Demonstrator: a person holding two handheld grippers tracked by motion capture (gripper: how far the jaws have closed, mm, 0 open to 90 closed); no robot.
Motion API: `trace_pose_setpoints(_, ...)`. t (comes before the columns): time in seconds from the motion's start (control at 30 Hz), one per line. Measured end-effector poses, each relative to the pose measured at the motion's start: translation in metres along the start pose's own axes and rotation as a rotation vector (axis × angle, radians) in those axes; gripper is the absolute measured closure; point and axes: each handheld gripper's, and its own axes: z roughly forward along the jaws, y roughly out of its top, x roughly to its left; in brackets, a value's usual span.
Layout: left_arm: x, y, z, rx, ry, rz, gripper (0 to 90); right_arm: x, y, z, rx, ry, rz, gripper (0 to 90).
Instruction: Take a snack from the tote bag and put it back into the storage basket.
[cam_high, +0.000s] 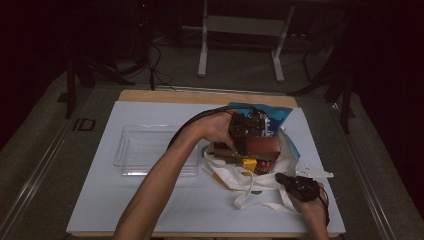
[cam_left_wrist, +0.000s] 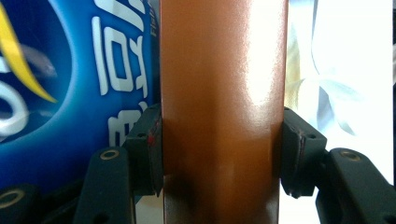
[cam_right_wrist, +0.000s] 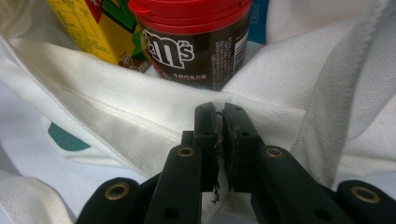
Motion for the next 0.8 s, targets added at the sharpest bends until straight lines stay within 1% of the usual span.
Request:
trace_pose_setpoints(0.07, 0.000, -0.003, -0.005, -0.007, -0.011, -0.001, 43.0, 0.000, 0.000, 0.000, -0.002, 0.000, -0.002, 84.6)
trace_pose_setpoints(0.1, -0.002, -0.005, -0.009, -0.005, -0.004, 0.000, 42.9, 0.000, 0.000, 0.000, -0.001, 0.001, -0.001, 84.6)
trace_pose_setpoints(0.17, -0.002, -0.007, -0.011, -0.009, -0.002, 0.003, 42.9, 0.000, 0.000, 0.000, 0.001, 0.002, 0.002, 84.6)
trace_pose_setpoints(0.27, -0.005, -0.013, -0.018, -0.031, -0.001, -0.001, 42.9, 0.000, 0.000, 0.000, 0.000, 0.001, 0.001, 84.6)
trace_pose_setpoints(0.3, -0.006, -0.017, -0.023, -0.047, 0.005, 0.000, 42.9, 0.000, 0.000, 0.000, 0.000, 0.001, 0.002, 84.6)
trace_pose_setpoints(0.33, -0.006, -0.017, -0.023, -0.047, 0.005, 0.000, 42.9, 0.000, 0.000, 0.000, 0.000, 0.001, 0.001, 84.6)
trace_pose_setpoints(0.37, -0.006, -0.019, -0.026, -0.054, 0.014, 0.008, 42.9, 0.000, 0.000, 0.000, 0.000, 0.001, 0.001, 84.5)
trace_pose_setpoints(0.43, -0.008, -0.026, -0.034, -0.073, 0.016, 0.004, 42.9, 0.000, 0.000, 0.000, -0.001, 0.001, 0.001, 84.6)
trace_pose_setpoints(0.47, -0.008, -0.026, -0.034, -0.073, 0.016, 0.004, 42.9, 0.000, 0.000, 0.000, -0.001, 0.001, 0.001, 84.6)
trace_pose_setpoints(0.53, -0.010, -0.031, -0.039, -0.087, 0.018, -0.003, 42.9, 0.000, 0.000, 0.000, -0.001, 0.002, 0.002, 84.6)
trace_pose_setpoints(0.63, -0.011, -0.040, -0.045, -0.070, 0.035, -0.005, 42.9, 0.000, 0.000, 0.000, 0.000, 0.002, 0.002, 84.6)
trace_pose_setpoints(0.8, -0.012, -0.058, -0.051, -0.058, 0.042, -0.025, 42.9, 0.000, 0.000, 0.000, 0.000, 0.003, 0.003, 84.6)
